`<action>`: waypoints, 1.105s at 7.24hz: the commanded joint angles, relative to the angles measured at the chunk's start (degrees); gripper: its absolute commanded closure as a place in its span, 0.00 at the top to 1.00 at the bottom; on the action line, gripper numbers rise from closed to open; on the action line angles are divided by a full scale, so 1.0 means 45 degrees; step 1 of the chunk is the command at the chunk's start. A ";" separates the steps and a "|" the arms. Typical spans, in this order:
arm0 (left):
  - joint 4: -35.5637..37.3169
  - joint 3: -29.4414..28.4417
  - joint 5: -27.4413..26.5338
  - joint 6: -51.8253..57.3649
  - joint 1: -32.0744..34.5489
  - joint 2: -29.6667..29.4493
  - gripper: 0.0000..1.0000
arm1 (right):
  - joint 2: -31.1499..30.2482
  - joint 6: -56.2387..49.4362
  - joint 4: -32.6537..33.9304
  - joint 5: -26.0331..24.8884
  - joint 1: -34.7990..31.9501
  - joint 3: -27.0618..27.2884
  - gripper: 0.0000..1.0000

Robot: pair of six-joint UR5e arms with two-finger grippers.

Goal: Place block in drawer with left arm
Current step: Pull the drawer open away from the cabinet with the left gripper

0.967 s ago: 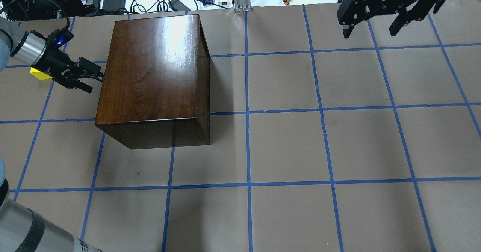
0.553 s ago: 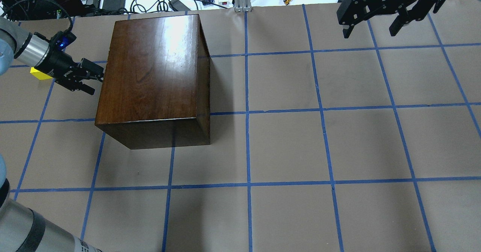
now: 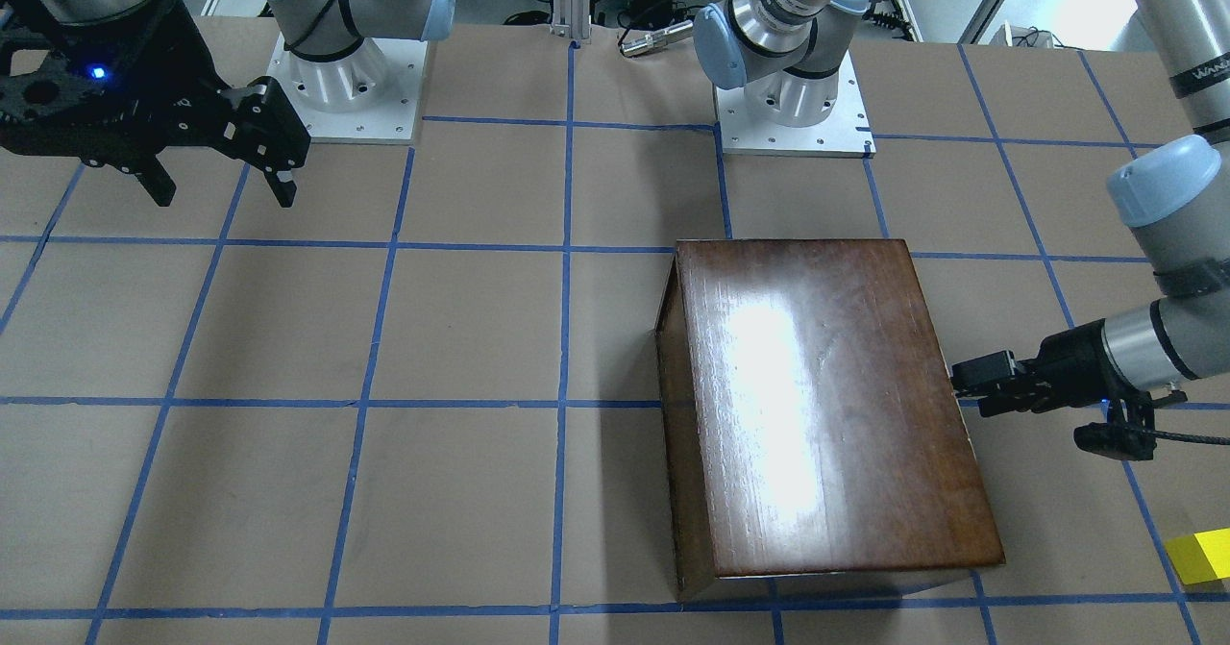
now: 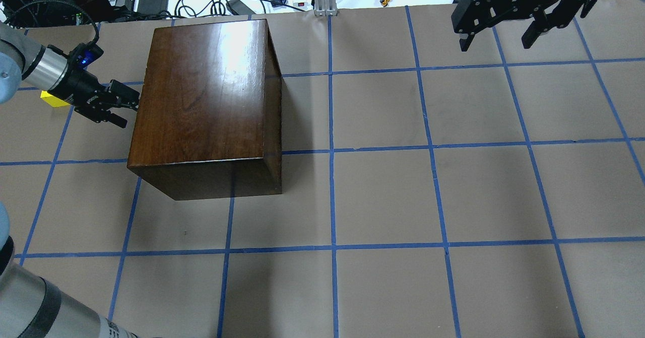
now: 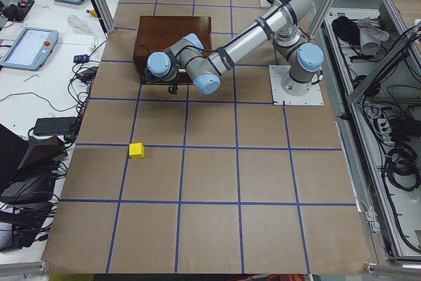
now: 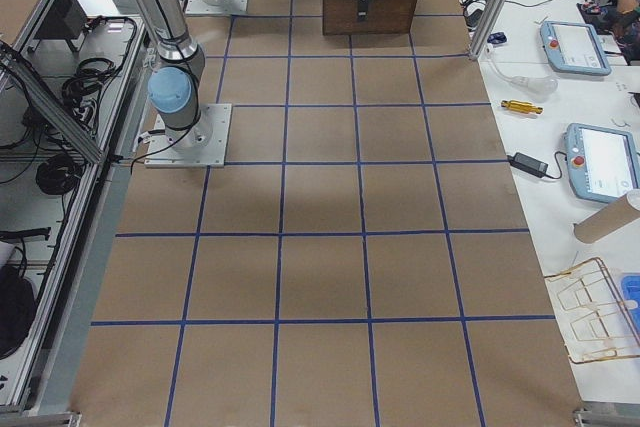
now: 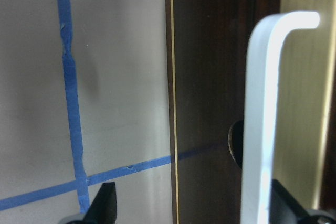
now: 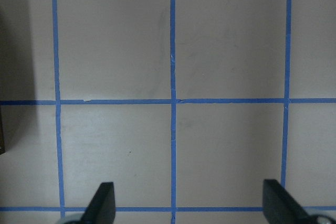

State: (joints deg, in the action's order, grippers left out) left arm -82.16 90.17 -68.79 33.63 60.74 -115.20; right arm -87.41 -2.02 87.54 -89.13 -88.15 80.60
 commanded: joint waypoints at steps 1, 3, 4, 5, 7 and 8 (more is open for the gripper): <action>0.0329 -0.0097 -0.0805 0.0006 -0.0001 0.0033 0.98 | 0.0009 0.0000 0.0000 -0.0017 0.0000 0.0000 1.00; 0.0368 -0.0136 -0.0884 0.0064 -0.0040 0.0072 0.98 | -0.0010 0.0000 0.0000 -0.0017 0.0000 0.0000 1.00; 0.0349 -0.0136 -0.0884 0.0123 -0.0137 0.0131 0.98 | 0.0009 0.0000 0.0000 -0.0017 0.0019 0.0000 1.00; 0.0348 -0.0098 -0.0884 0.0143 -0.0157 0.0131 0.98 | 0.0009 0.0000 0.0000 0.0002 0.0000 0.0000 1.00; 0.0368 -0.0098 -0.0981 0.0279 -0.0428 0.0112 0.98 | 0.0009 0.0000 0.0000 0.0003 0.0000 0.0000 1.00; 0.0368 -0.0117 -0.0982 0.0473 -0.0643 0.0112 0.98 | 0.0009 0.0000 0.0000 0.0003 0.0000 0.0000 1.00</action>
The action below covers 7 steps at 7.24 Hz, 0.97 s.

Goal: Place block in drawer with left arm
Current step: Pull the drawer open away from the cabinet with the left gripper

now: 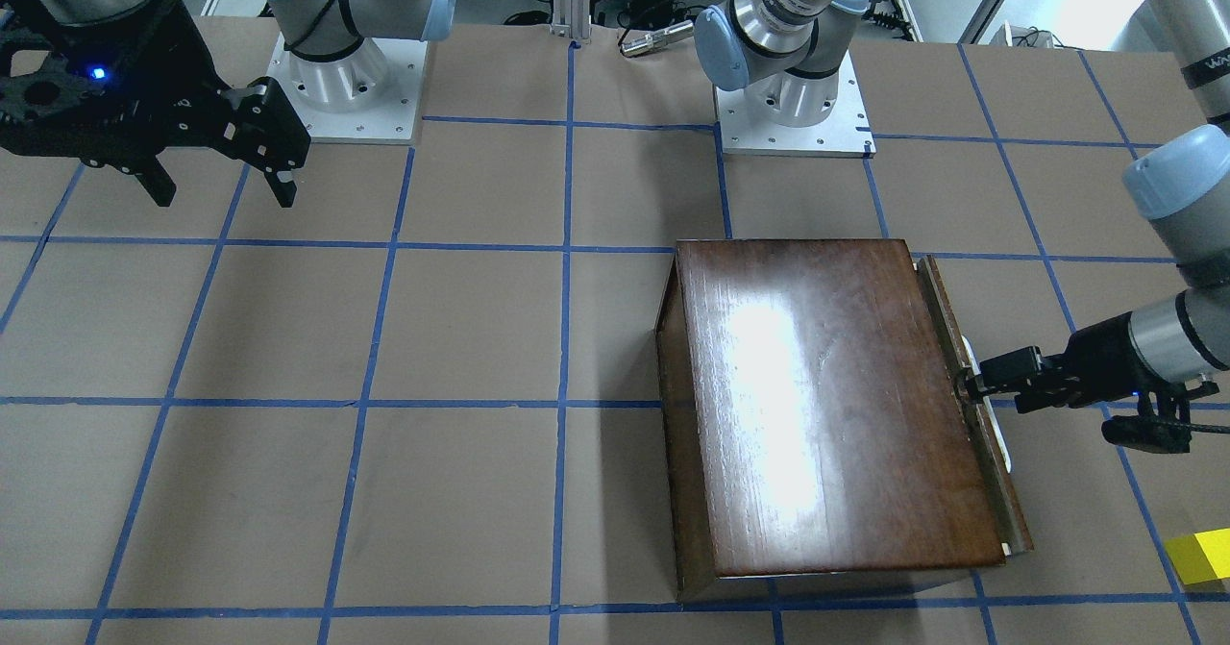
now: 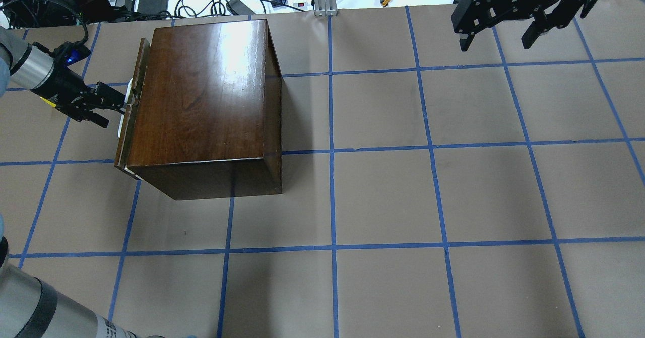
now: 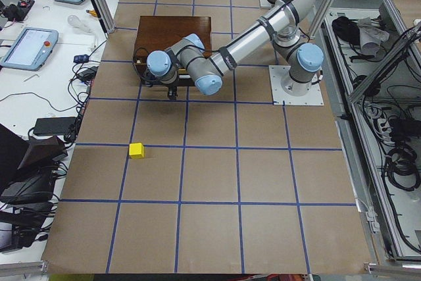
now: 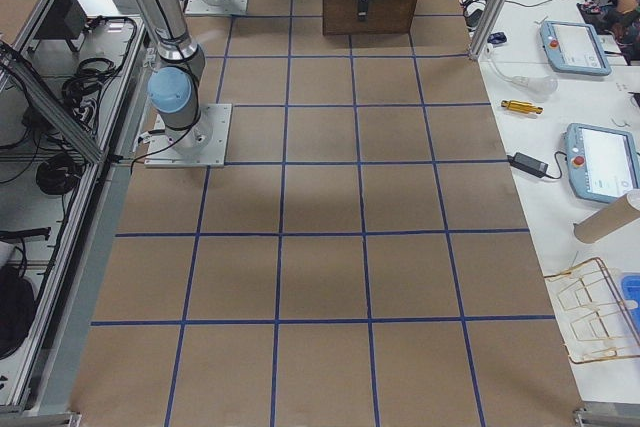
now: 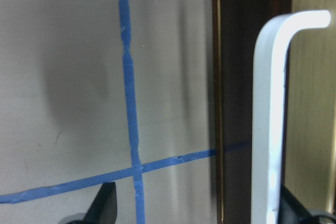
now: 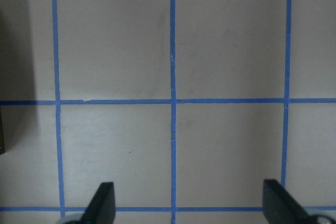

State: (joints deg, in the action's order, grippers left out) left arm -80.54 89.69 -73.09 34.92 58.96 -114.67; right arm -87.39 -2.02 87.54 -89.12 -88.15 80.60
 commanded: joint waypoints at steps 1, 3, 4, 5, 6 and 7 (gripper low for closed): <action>-0.0013 -0.0029 -0.0047 0.0190 -0.0328 -0.0007 0.98 | -0.0014 0.0000 0.0000 -0.0019 0.0018 0.0000 1.00; -0.0013 -0.0029 -0.0047 0.0384 -0.0619 -0.0007 0.98 | -0.0014 0.0000 0.0000 0.0001 -0.0001 0.0000 1.00; -0.0013 -0.0010 -0.0047 0.0579 -0.0873 -0.0065 0.99 | 0.0005 0.0000 0.0000 -0.0019 -0.0001 0.0000 1.00; 0.0006 -0.0048 -0.0066 0.0580 -0.0914 -0.0085 0.99 | 0.0005 0.0000 0.0000 -0.0019 -0.0001 0.0000 1.00; -0.0013 -0.0029 -0.0067 0.0600 -0.0953 -0.0085 0.99 | 0.0005 0.0000 0.0000 -0.0019 0.0018 0.0000 1.00; -0.0013 -0.0029 -0.0067 0.0658 -0.1205 -0.0085 0.99 | 0.0005 0.0000 0.0000 -0.0019 -0.0001 0.0000 1.00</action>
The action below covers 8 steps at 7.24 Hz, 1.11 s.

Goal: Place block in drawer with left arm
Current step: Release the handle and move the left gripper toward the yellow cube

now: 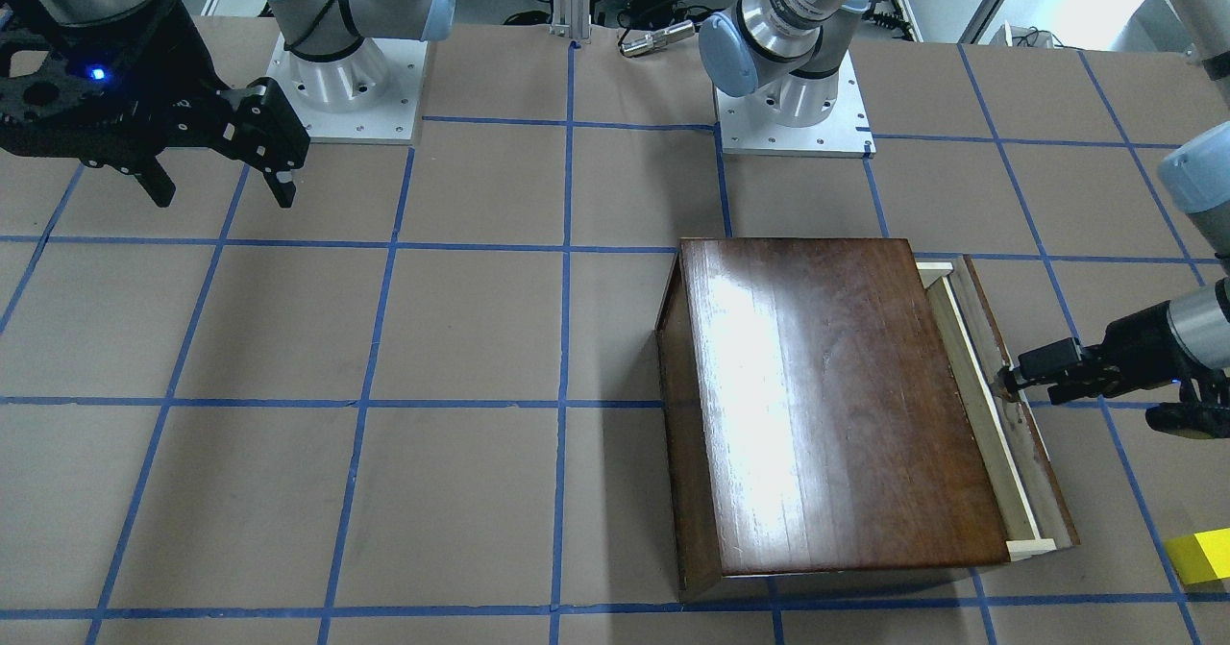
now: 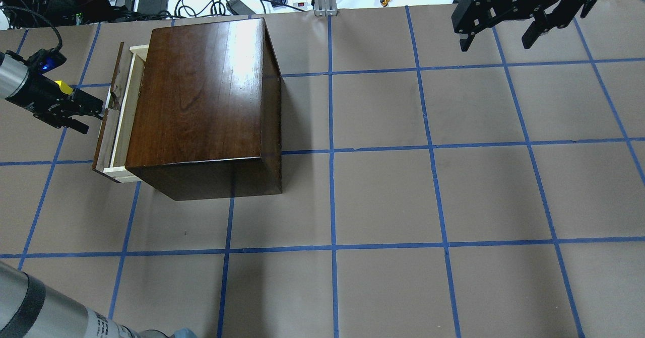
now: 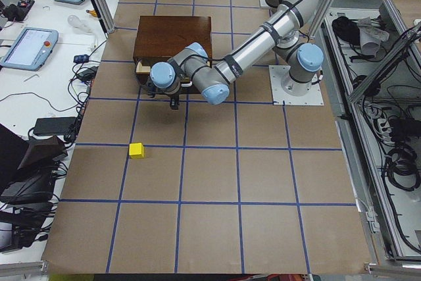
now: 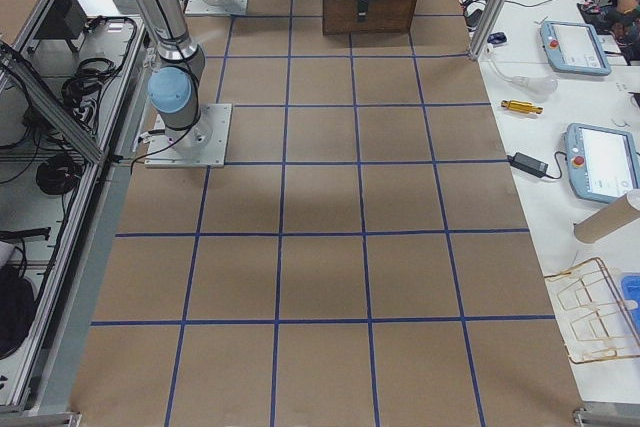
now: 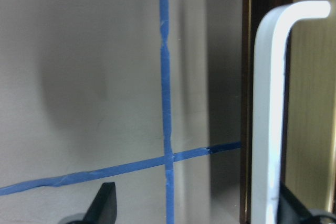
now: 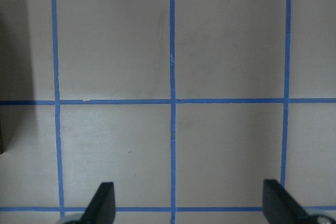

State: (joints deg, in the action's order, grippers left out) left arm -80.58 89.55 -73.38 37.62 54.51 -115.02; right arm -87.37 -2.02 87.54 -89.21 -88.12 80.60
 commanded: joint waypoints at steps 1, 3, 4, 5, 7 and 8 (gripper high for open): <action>-0.0004 0.0022 0.0017 0.0058 -0.0373 -0.0045 0.99 | 0.0001 0.0000 0.0000 -0.0001 -0.0007 0.0000 1.00; -0.0082 0.0022 0.0095 0.0058 -0.0433 -0.0045 0.99 | 0.0001 0.0000 0.0000 0.0019 -0.0007 0.0000 1.00; -0.0121 0.0022 0.0096 0.0058 -0.0453 -0.0045 0.99 | 0.0001 0.0000 0.0000 0.0019 -0.0007 0.0000 1.00; -0.0160 0.0003 0.0115 0.0058 -0.0453 -0.0007 0.99 | 0.0001 0.0000 0.0000 0.0000 -0.0007 0.0000 1.00; -0.0180 0.0002 0.0115 0.0174 -0.0841 0.0033 0.99 | 0.0001 0.0000 0.0000 0.0019 -0.0007 0.0000 1.00; -0.0180 0.0002 0.0115 0.0233 -0.0863 0.0033 0.99 | 0.0001 0.0000 0.0000 0.0019 0.0012 0.0000 1.00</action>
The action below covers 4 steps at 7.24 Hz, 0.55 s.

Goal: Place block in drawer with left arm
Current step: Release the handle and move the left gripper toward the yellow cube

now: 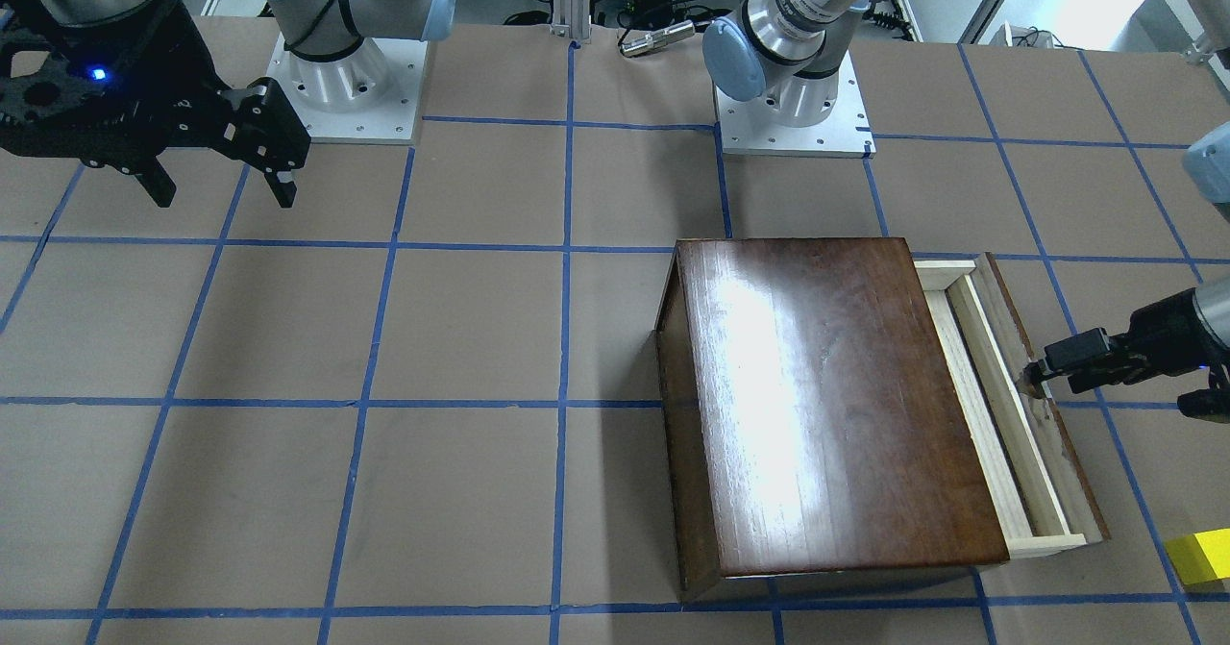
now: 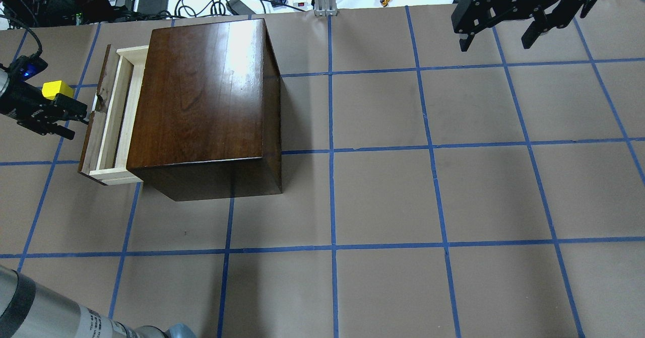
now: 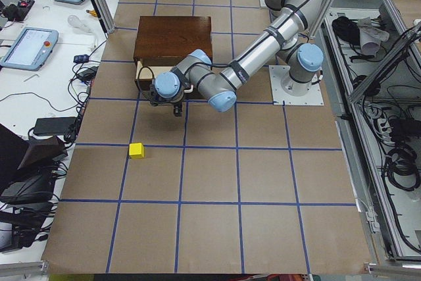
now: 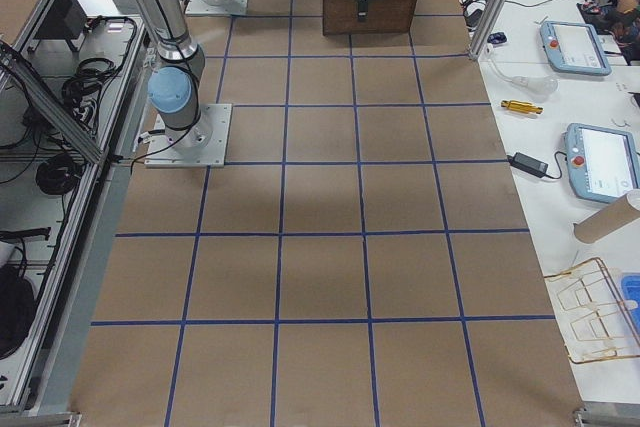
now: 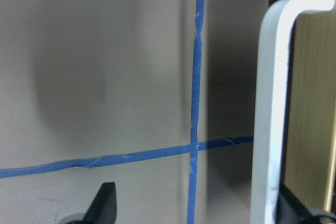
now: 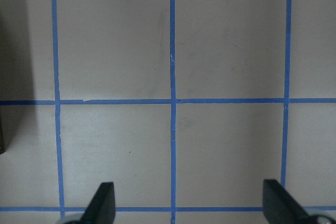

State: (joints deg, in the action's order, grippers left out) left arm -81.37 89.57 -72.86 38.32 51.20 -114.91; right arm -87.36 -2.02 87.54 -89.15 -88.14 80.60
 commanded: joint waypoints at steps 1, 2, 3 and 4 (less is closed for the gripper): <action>-0.0004 -0.0021 0.0001 0.0078 -0.0186 0.0008 0.99 | 0.0000 0.0000 0.0000 0.0007 -0.0002 0.0000 1.00; -0.0004 -0.0021 -0.0019 0.0098 -0.0205 0.0028 1.00 | -0.0019 0.0000 0.0000 -0.0013 -0.0003 0.0000 1.00; -0.0004 -0.0041 -0.0019 0.0079 -0.0225 0.0066 1.00 | 0.0000 0.0000 0.0000 0.0007 -0.0003 0.0000 1.00; -0.0004 -0.0041 -0.0019 0.0098 -0.0225 0.0067 1.00 | 0.0000 0.0000 0.0000 -0.0013 0.0017 0.0000 1.00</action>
State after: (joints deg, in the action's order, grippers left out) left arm -81.39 89.42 -72.94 38.71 50.23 -114.68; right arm -87.39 -2.02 87.54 -89.16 -88.14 80.60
